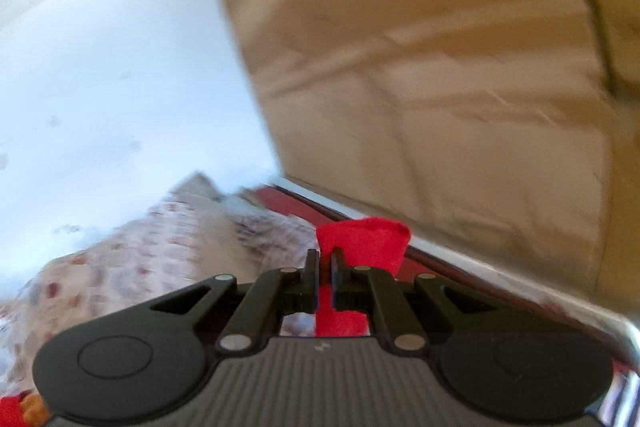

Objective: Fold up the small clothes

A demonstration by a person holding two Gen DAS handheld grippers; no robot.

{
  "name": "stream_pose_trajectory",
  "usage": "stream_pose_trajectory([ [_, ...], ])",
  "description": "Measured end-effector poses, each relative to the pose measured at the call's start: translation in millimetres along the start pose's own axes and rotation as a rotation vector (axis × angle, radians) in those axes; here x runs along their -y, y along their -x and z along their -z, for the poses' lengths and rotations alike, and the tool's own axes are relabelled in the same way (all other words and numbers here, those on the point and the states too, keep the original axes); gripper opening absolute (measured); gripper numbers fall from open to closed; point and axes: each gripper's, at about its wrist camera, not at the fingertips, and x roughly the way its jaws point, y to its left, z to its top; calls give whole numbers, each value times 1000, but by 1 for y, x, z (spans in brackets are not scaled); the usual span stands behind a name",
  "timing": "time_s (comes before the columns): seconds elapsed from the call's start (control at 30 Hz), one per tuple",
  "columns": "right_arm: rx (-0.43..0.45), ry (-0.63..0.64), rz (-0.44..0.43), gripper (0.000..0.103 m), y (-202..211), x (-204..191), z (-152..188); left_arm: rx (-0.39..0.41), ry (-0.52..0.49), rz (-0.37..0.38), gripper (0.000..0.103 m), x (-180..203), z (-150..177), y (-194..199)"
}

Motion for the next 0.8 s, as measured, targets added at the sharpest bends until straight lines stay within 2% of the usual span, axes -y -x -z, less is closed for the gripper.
stream_pose_trajectory([
  [0.1, 26, 93, -131, 6, 7, -70, -1, 16, 37, -8, 102, -13, -6, 8],
  [0.23, 32, 248, -310, 6, 17, -167, 25, 42, 65, -35, 102, -31, -11, 20],
  [0.37, -19, 374, -473, 6, 25, -252, 77, 51, 92, -73, 102, -54, -10, 28],
  [0.47, -109, 483, -561, 6, 31, -301, 132, 46, 115, -106, 102, -70, -6, 32],
  [0.53, -177, 568, -596, 6, 30, -322, 171, 37, 131, -131, 102, -82, -2, 34],
  [0.63, -269, 678, -641, 7, 41, -329, 226, 25, 150, -158, 102, -94, 4, 35],
  [0.7, -298, 711, -654, 8, 48, -326, 243, 17, 160, -167, 102, -100, 9, 35],
  [0.77, -345, 706, -703, 21, 52, -317, 244, 12, 165, -167, 102, -102, 13, 33],
  [0.8, -351, 697, -717, 40, 54, -308, 239, 9, 167, -164, 102, -102, 14, 33],
])
